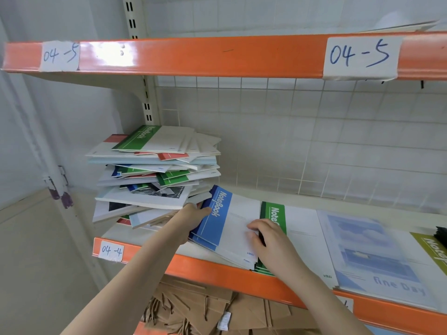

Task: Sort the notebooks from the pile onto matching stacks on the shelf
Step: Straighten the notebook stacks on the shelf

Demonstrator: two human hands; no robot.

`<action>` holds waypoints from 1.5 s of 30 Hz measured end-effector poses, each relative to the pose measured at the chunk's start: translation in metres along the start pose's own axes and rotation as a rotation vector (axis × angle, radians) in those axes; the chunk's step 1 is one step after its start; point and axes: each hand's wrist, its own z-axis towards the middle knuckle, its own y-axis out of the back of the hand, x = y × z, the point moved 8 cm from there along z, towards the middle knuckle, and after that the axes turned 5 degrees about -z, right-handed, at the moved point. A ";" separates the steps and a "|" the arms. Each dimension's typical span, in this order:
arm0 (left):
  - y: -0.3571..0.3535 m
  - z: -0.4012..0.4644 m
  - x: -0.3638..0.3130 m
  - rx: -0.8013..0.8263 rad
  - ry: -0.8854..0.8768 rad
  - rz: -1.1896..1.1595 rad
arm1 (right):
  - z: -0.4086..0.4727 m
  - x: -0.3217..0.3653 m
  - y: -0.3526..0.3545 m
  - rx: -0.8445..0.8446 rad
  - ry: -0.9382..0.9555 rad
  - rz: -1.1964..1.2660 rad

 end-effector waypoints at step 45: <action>-0.075 -0.126 -0.143 -0.026 -0.870 0.269 | 0.001 -0.043 0.053 -0.124 -0.528 1.489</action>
